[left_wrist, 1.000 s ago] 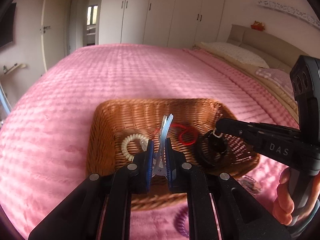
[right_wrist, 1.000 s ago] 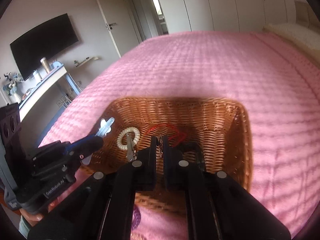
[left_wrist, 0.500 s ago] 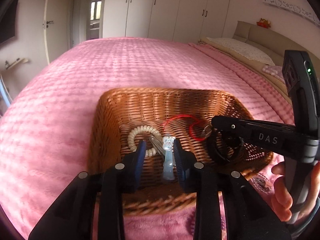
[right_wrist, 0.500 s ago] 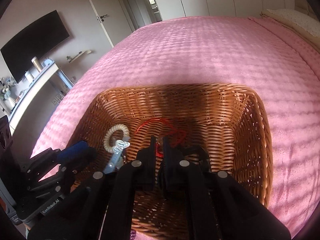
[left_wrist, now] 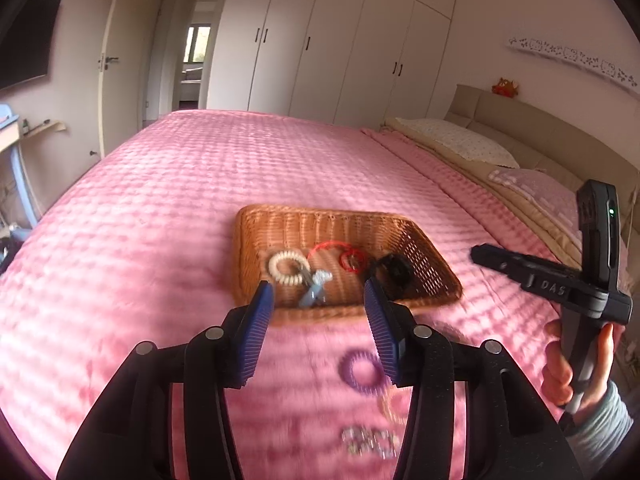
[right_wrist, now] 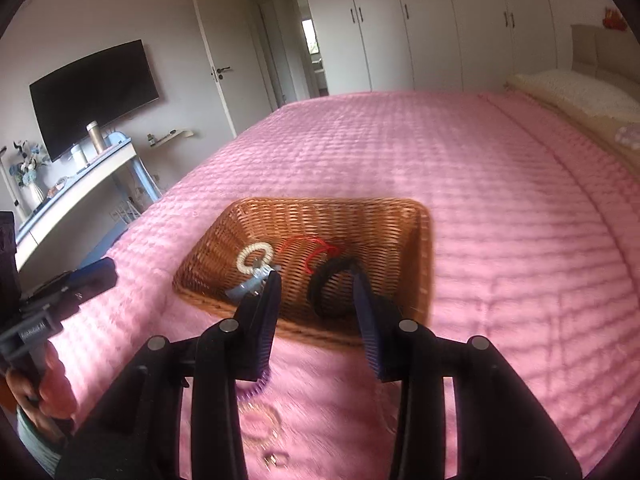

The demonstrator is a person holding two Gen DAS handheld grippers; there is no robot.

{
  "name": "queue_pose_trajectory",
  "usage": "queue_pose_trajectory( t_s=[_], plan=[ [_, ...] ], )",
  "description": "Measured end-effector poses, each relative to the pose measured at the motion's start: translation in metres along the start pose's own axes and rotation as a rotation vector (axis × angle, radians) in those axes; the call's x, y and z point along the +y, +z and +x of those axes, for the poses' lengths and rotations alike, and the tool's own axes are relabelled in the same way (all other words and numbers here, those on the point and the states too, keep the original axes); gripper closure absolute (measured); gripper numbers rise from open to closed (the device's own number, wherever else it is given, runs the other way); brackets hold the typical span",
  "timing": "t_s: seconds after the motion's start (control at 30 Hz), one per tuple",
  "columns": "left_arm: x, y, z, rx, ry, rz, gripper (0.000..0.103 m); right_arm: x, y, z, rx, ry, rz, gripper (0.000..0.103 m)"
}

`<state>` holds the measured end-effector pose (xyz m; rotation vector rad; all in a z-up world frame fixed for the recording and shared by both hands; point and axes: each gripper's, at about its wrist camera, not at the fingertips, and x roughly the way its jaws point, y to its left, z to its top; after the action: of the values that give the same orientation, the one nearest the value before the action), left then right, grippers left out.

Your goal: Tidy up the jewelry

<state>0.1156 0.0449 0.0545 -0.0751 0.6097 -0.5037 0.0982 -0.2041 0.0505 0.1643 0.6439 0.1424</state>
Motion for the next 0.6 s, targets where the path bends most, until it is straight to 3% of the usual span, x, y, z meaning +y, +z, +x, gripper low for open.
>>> queue_pose_trajectory(
  t_s=[0.1, 0.27, 0.6],
  plan=[
    [-0.004, -0.022, -0.012, 0.012, -0.021, -0.012, 0.057, -0.014, -0.020, -0.028, -0.023, -0.030, -0.005, 0.068],
    [-0.013, -0.062, -0.009, 0.074, -0.026, -0.025, 0.057, -0.041, -0.046, -0.037, 0.003, -0.048, 0.042, 0.068],
    [-0.010, -0.113, 0.027, 0.240, -0.047, -0.077, 0.059, -0.069, -0.095, 0.019, 0.163, -0.097, 0.138, 0.069]
  ],
)
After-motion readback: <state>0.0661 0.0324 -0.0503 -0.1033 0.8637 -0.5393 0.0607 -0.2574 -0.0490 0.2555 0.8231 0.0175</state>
